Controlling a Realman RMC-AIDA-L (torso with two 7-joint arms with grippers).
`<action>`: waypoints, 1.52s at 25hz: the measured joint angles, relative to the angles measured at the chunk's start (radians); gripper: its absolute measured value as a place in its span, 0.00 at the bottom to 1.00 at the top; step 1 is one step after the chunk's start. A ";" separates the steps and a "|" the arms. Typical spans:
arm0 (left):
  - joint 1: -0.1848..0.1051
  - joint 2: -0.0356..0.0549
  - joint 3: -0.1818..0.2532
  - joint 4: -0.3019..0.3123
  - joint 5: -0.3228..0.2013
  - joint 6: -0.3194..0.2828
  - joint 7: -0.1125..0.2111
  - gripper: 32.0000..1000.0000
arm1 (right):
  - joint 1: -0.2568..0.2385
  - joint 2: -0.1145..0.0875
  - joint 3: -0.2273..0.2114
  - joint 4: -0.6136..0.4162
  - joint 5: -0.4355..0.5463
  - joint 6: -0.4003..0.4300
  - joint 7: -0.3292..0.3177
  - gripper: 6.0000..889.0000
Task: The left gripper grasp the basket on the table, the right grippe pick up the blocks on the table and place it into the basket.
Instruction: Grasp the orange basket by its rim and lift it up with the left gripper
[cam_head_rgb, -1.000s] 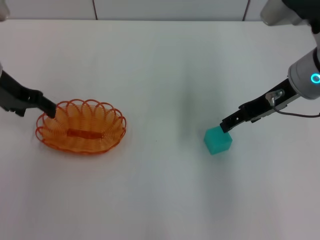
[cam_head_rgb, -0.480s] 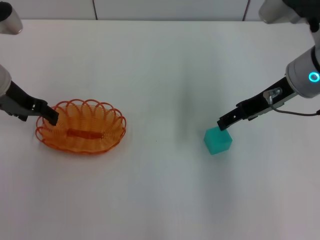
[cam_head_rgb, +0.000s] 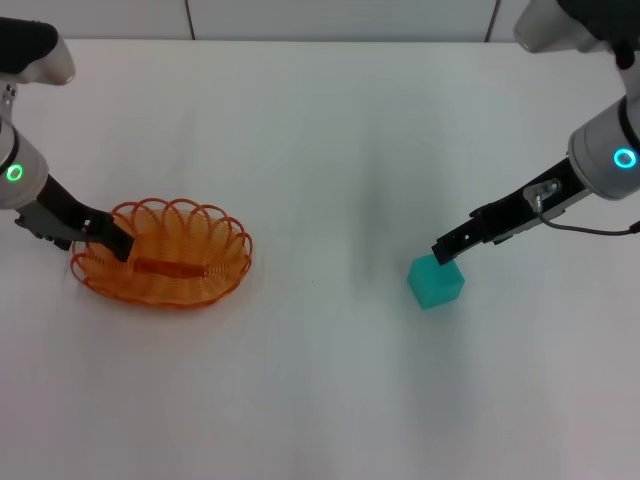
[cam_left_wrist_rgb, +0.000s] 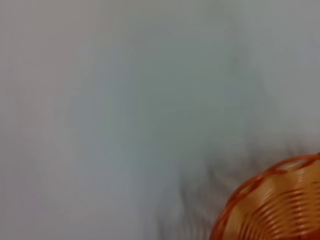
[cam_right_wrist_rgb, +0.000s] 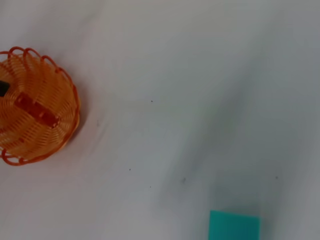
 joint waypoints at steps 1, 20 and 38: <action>-0.001 -0.0017 0.000 -0.005 0.000 0.003 0.000 0.83 | 0.000 0.000 0.000 0.000 0.000 0.000 0.000 1.00; -0.001 -0.0079 0.000 -0.013 0.018 0.016 -0.012 0.83 | -0.001 0.003 0.004 0.000 -0.001 -0.003 -0.008 1.00; -0.001 -0.0174 -0.010 -0.007 0.028 0.017 0.018 0.25 | -0.004 0.003 0.009 0.000 -0.001 -0.003 -0.011 1.00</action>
